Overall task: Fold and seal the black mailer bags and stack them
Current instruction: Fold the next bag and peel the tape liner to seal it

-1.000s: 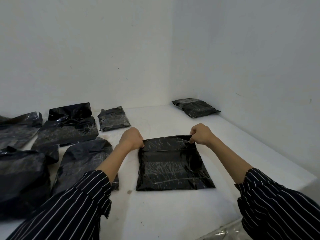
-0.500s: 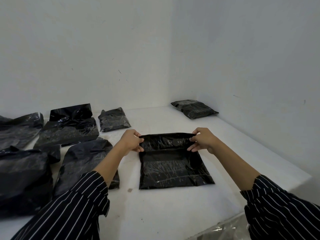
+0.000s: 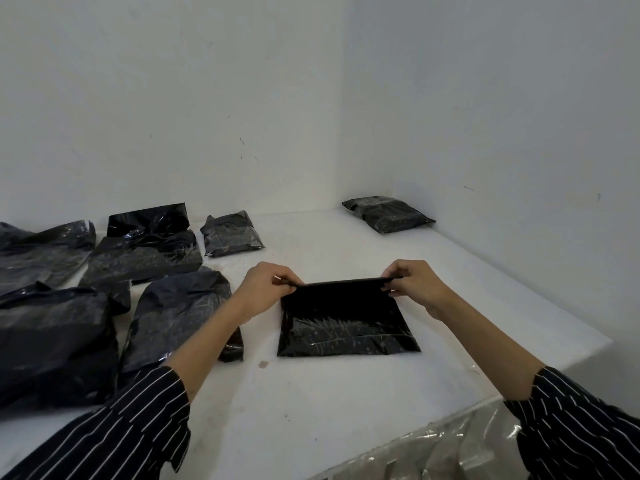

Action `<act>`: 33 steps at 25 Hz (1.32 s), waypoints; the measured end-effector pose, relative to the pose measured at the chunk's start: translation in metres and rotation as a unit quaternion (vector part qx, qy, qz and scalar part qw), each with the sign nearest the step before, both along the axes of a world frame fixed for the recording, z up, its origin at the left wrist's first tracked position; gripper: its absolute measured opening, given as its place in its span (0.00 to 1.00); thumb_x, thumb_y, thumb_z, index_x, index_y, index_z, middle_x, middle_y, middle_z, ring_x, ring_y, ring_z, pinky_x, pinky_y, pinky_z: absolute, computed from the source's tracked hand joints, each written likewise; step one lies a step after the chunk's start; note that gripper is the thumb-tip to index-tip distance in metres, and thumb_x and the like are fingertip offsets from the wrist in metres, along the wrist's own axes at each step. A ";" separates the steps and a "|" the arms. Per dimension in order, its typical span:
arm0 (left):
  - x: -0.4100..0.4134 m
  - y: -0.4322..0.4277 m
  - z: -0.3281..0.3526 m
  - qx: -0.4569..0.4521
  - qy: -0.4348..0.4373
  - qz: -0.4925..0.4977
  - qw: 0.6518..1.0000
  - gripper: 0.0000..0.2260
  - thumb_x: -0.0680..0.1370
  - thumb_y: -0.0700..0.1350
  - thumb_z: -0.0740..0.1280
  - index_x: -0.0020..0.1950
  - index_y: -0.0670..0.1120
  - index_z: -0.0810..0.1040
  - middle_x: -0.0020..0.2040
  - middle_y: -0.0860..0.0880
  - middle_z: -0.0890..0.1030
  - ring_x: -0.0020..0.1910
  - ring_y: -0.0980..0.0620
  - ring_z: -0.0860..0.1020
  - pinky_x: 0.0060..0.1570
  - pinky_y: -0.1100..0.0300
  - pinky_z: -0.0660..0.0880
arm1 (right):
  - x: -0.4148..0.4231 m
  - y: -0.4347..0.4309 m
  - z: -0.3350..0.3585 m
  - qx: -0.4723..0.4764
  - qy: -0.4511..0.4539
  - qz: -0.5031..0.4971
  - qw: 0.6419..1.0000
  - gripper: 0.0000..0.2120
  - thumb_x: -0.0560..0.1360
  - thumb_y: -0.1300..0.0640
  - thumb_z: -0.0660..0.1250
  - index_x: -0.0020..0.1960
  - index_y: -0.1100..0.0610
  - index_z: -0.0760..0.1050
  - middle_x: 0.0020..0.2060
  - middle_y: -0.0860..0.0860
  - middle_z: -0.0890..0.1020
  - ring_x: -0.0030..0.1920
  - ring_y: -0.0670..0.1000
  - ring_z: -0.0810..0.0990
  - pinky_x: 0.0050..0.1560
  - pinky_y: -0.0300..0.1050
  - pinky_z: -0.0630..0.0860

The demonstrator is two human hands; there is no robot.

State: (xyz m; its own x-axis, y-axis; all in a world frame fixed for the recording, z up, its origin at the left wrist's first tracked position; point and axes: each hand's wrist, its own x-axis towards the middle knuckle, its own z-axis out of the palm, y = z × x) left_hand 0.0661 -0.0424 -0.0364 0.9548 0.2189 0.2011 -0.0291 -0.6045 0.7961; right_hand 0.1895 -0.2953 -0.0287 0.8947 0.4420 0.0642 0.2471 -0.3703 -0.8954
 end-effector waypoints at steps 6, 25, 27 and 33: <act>-0.027 -0.002 -0.015 0.142 -0.048 -0.047 0.988 0.08 0.71 0.38 0.73 0.48 0.48 0.84 0.49 0.52 0.80 0.48 0.59 0.77 0.51 0.75 0.70 | -0.014 -0.019 -0.009 -0.047 -0.093 0.075 0.992 0.12 0.70 0.74 0.65 0.39 0.58 0.77 0.46 0.59 0.83 0.47 0.54 0.81 0.54 0.44 0.76; -0.059 -0.021 -0.021 0.281 -0.024 -0.048 0.958 0.23 0.73 0.62 0.64 0.63 0.50 0.78 0.49 0.53 0.73 0.47 0.57 0.70 0.50 0.66 0.67 | -0.035 -0.046 -0.018 -0.104 -0.178 0.123 0.971 0.12 0.70 0.69 0.70 0.39 0.52 0.75 0.47 0.52 0.81 0.51 0.49 0.79 0.54 0.34 0.74; -0.058 -0.020 -0.019 0.352 -0.006 -0.051 0.935 0.29 0.71 0.68 0.53 0.64 0.54 0.76 0.49 0.53 0.71 0.48 0.56 0.67 0.50 0.61 0.63 | -0.037 -0.047 -0.019 -0.121 -0.203 0.127 0.963 0.11 0.70 0.68 0.70 0.40 0.53 0.75 0.47 0.52 0.81 0.50 0.51 0.79 0.55 0.38 0.74; -0.054 -0.037 -0.007 0.365 -0.023 -0.097 0.926 0.15 0.77 0.47 0.65 0.63 0.45 0.75 0.68 0.48 0.68 0.65 0.49 0.69 0.65 0.55 0.64 | -0.043 -0.045 -0.019 -0.267 -0.329 0.157 0.892 0.03 0.71 0.60 0.69 0.44 0.54 0.78 0.47 0.47 0.77 0.48 0.49 0.72 0.50 0.43 0.68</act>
State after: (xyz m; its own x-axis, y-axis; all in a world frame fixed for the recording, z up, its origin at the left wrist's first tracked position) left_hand 0.0119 -0.0794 -0.0435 0.9487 -0.1655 0.2695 -0.2168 -0.9608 0.1731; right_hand 0.1468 -0.3398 -0.0475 0.5684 0.7885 0.2350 0.8203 -0.5210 -0.2361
